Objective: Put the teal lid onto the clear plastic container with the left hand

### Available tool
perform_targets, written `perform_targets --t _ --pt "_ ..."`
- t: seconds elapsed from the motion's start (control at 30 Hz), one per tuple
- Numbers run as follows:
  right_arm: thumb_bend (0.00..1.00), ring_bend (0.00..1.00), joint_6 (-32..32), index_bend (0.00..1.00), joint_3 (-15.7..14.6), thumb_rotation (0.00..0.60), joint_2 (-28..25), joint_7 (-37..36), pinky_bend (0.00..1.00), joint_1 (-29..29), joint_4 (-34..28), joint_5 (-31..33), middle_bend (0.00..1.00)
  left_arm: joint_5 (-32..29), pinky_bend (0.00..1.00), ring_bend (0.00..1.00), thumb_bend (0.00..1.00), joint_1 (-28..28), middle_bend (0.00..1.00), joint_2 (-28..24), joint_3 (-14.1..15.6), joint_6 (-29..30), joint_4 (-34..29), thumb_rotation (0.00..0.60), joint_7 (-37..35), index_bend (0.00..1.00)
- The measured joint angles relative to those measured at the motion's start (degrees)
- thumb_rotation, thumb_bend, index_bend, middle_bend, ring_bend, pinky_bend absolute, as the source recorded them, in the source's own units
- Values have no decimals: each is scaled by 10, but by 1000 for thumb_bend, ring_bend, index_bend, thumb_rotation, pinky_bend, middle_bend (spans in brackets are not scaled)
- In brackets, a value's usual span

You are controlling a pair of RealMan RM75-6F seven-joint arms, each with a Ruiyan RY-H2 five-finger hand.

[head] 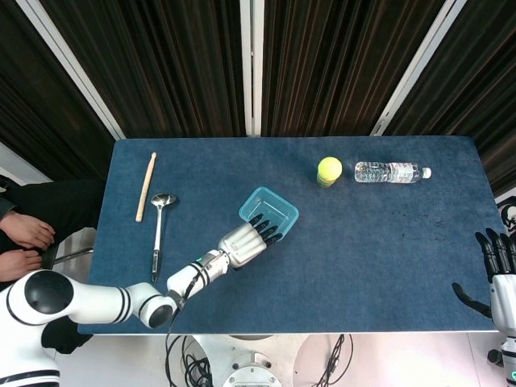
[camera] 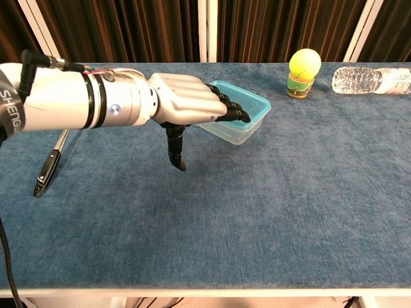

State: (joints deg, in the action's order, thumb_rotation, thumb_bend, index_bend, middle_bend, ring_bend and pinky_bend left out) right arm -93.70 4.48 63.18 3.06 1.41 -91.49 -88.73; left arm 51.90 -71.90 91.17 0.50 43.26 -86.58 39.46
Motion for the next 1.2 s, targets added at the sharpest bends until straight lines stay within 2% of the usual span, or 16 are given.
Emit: perform_targets --t 0.47,0.67,0.77,0.97,1.1,1.2 --pt "113 0 3 0 1 600 1 -2 12 -1 3 1 55 -18 7 0 0 1 0 13 3 -2 16 562 18 37" --pt "113 0 -1 0 1 600 0 -3 12 0 2 0 55 -13 7 0 0 4 0 3 -6 4 5 562 4 36" --pt "113 0 -2 0 1 600 -1 -5 11 0 2 0 55 -8 7 0 0 11 0 -11 -18 9 -9 571 -19 36" --pt "113 0 6 0 3 600 -4 -18 12 -5 7 1 55 4 12 0 0 48 0 -65 -49 35 -46 600 -110 37" --pt "113 0 18 0 5 600 -5 -34 14 -13 14 2 60 13 19 0 0 108 0 -124 -66 79 -74 600 -198 37" --pt "113 0 32 0 6 600 -5 -50 14 -21 23 3 62 15 20 0 0 153 0 -156 -68 122 -84 600 -227 37"
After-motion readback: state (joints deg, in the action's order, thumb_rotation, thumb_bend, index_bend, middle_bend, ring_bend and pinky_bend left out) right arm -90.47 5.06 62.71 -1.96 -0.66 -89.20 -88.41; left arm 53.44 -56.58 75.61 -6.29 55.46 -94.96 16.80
